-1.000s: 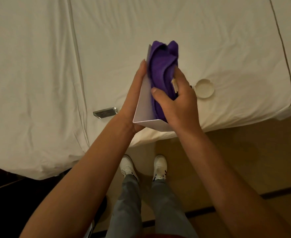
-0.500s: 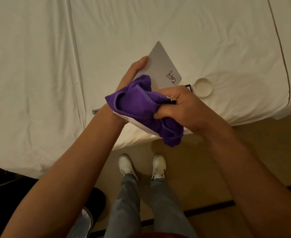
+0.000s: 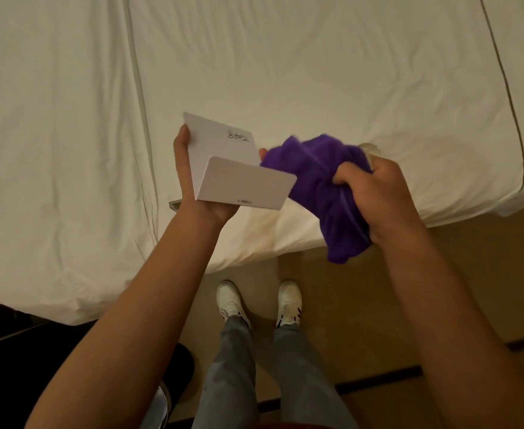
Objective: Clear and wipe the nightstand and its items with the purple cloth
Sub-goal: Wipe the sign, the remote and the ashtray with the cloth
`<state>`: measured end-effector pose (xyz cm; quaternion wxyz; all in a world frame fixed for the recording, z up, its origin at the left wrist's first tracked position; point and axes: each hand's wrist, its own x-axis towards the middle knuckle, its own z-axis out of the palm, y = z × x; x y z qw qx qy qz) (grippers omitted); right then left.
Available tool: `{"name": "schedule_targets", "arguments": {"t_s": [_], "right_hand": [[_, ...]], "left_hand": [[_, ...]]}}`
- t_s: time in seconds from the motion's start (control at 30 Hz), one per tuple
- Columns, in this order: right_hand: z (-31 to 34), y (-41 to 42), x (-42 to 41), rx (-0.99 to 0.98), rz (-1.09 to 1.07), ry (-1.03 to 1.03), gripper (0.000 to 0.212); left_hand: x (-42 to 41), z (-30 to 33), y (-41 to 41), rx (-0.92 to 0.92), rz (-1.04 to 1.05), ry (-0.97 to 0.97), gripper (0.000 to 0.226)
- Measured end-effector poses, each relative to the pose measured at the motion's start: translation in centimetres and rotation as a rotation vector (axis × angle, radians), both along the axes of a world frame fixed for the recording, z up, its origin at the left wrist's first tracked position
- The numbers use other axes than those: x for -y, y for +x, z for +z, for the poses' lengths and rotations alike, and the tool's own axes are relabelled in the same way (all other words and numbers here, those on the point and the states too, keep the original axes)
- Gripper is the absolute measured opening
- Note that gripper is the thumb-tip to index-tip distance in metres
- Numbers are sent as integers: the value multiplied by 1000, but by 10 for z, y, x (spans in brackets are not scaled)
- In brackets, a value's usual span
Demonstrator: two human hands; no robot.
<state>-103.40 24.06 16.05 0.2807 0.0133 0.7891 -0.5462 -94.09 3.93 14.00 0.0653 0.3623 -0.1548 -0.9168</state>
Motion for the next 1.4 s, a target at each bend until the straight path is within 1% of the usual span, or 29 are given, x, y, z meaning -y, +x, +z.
{"name": "schedule_targets", "arguments": {"t_s": [0.07,0.13,0.23,0.3,0.33,0.37,0.43,0.5,0.57,0.6,0.63,0.7,0.77,0.83,0.87,0.93,1.0,1.07,1.13,1.17,1.27,1.33,1.4], "right_hand": [[0,9,8,40,-203,-61,8],[-2,25,19,78,-322,-97,3],[-5,50,36,150,-323,-139,9],[-6,60,43,208,-357,-182,10],[-4,63,46,247,-379,-223,10],[-2,65,48,280,-379,-268,10],[7,67,46,282,-277,-298,8],[18,60,34,239,-127,-293,9],[30,44,18,185,-43,-290,9],[35,35,11,133,-37,-252,8],[38,27,7,47,-31,-159,7],[37,12,4,-182,47,107,6],[34,7,12,-350,188,306,28],[28,8,27,-446,327,394,43],[24,10,35,-487,392,427,46],[14,12,47,-545,488,502,47],[9,11,52,-542,530,515,46],[4,7,50,-528,573,500,41],[-2,0,44,-522,606,503,32],[-4,-4,41,-522,607,512,29],[-14,-15,37,-551,602,570,31],[-20,-20,40,-551,631,616,32],[-26,-26,44,-514,670,661,30]], "left_hand": [[-4,-2,-1,48,178,-2,61],[-8,-2,-6,94,312,-75,60],[-15,2,-14,152,345,-281,57],[-20,6,-19,234,356,-415,52],[-22,5,-21,285,373,-497,53],[-23,5,-21,334,388,-591,58],[-20,3,-22,399,397,-737,68],[-11,-2,-21,428,348,-800,76],[-2,-6,-17,441,258,-891,79],[1,-8,-15,445,212,-956,79],[4,-10,-12,445,170,-1020,80],[6,-13,-11,437,112,-1129,84],[0,-16,-14,415,51,-1236,90],[-10,-17,-21,408,-38,-1324,93],[-15,-17,-25,408,-78,-1323,94],[-20,-16,-31,396,-120,-1262,95],[-18,-15,-32,372,-111,-1167,91],[-11,-15,-29,356,-83,-1018,78],[1,-14,-25,339,-70,-855,61],[8,-13,-22,325,-78,-815,53],[25,-15,-14,284,-177,-872,37],[28,-18,-10,286,-187,-897,26],[28,-24,-6,331,-172,-912,23]]}}
